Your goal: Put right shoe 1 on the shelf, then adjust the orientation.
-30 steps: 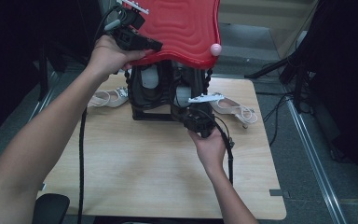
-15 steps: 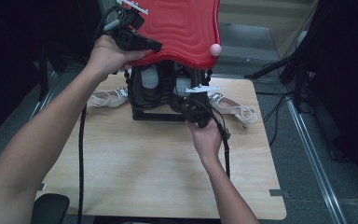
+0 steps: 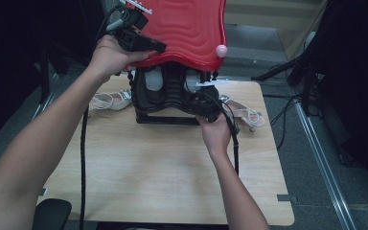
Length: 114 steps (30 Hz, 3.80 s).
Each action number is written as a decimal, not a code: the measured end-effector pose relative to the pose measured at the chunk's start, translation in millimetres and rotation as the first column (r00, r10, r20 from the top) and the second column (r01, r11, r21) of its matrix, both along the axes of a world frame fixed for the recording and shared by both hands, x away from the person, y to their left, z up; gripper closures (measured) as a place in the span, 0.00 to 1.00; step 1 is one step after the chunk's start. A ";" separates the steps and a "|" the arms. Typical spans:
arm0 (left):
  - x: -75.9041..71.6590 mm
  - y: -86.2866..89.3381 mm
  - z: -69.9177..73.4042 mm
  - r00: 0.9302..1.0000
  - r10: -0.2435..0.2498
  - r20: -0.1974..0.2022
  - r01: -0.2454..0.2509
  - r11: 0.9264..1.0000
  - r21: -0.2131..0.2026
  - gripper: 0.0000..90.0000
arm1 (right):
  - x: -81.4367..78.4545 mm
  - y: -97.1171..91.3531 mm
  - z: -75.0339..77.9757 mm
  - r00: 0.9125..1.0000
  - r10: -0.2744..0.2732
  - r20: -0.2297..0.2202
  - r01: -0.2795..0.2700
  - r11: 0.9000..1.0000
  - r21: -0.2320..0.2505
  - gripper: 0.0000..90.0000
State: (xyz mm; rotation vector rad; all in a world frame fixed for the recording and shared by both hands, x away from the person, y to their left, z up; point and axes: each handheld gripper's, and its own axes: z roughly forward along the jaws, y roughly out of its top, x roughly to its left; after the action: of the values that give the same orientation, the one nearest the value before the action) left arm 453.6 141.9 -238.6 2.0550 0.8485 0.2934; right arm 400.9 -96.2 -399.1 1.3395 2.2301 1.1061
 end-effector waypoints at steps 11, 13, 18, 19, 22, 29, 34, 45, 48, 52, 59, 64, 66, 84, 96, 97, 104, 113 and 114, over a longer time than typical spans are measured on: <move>-0.7 0.5 2.7 1.000 0.016 -0.023 -0.016 1.000 -0.023 0.95 | -22.7 -1.5 2.4 0.996 0.084 0.006 -0.084 0.995 0.060 1.00; -0.3 1.7 4.0 0.999 0.023 -0.044 -0.025 0.999 -0.028 0.93 | -27.9 -3.9 1.5 0.994 0.109 -0.017 -0.107 0.990 0.089 0.97; -5.2 4.2 7.8 0.998 0.005 -0.063 -0.007 0.999 -0.037 0.84 | -39.4 -10.8 -1.8 0.989 0.142 -0.029 -0.138 0.984 0.116 0.93; -6.6 4.8 8.4 0.998 0.002 -0.058 -0.004 0.999 -0.035 0.83 | -41.8 -12.8 -2.8 0.988 0.149 -0.031 -0.144 0.982 0.122 0.92; -11.5 9.0 11.3 0.997 -0.011 -0.073 0.007 0.999 -0.048 0.75 | -45.8 -16.4 -5.5 0.986 0.162 -0.037 -0.156 0.980 0.126 0.88; -28.7 22.8 13.9 0.997 -0.024 -0.078 0.019 0.998 -0.063 0.62 | -57.1 -24.5 -15.2 0.982 0.189 -0.011 -0.187 0.976 0.109 0.79; -45.7 35.4 8.9 0.997 -0.022 -0.070 0.017 0.997 -0.069 0.58 | -63.2 -29.6 -22.1 0.976 0.219 -0.012 -0.216 0.969 0.122 0.80; -80.8 61.0 -10.2 0.997 -0.012 -0.072 0.008 0.999 -0.054 0.54 | -69.8 -34.6 -30.5 0.967 0.255 -0.013 -0.253 0.963 0.091 0.76; -88.4 67.5 -18.7 0.997 -0.011 -0.076 0.006 0.998 -0.059 0.53 | -71.1 -36.9 -33.4 0.966 0.259 -0.007 -0.257 0.961 0.102 0.76; -97.5 75.2 -32.6 0.996 0.001 -0.086 -0.005 0.999 -0.051 0.52 | -71.5 -40.7 -41.6 0.964 0.263 -0.025 -0.260 0.960 0.103 0.76; -115.7 92.7 -55.1 0.996 0.012 -0.087 -0.017 0.998 -0.056 0.51 | -72.7 -51.0 -48.2 0.969 0.248 -0.015 -0.244 0.960 0.139 0.76; -121.8 100.7 -73.1 0.995 0.021 -0.095 -0.026 0.998 -0.052 0.51 | -74.0 -55.8 -50.8 0.970 0.244 -0.006 -0.242 0.963 0.120 0.74; -121.9 103.0 -83.7 0.994 0.024 -0.104 -0.030 0.998 -0.058 0.51 | -74.2 -55.9 -52.3 0.969 0.249 -0.011 -0.246 0.963 0.112 0.74; -113.3 116.9 -174.6 0.983 0.045 -0.177 -0.054 0.997 -0.047 0.91 | -72.6 -60.9 -63.3 0.974 0.225 -0.027 -0.221 0.970 0.105 0.74; -92.6 122.6 -212.0 0.976 0.087 -0.200 -0.093 0.996 -0.019 1.00 | -75.2 -60.9 -65.4 0.975 0.218 -0.041 -0.214 0.973 0.089 0.73; -89.5 122.6 -216.8 0.974 0.091 -0.208 -0.098 0.995 -0.023 1.00 | -75.5 -61.2 -66.0 0.975 0.217 -0.037 -0.213 0.973 0.093 0.73; -63.1 128.4 -238.1 0.969 0.122 -0.216 -0.129 0.992 -0.017 1.00 | -78.4 -62.6 -70.1 0.976 0.212 -0.051 -0.207 0.974 0.089 0.73; -33.6 141.3 -264.1 0.952 0.193 -0.237 -0.199 0.980 -0.001 1.00 | -84.4 -66.7 -72.5 0.979 0.195 -0.054 -0.190 0.978 0.086 0.73; -32.9 143.9 -265.9 0.951 0.198 -0.238 -0.204 0.979 -0.001 1.00 | -85.2 -67.0 -73.1 0.980 0.193 -0.059 -0.187 0.978 0.089 0.73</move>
State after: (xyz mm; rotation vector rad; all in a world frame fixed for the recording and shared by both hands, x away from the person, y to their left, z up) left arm 420.6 285.8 -504.5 2.0080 1.2059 0.1480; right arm 315.8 -163.3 -472.2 1.2317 2.4275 1.2485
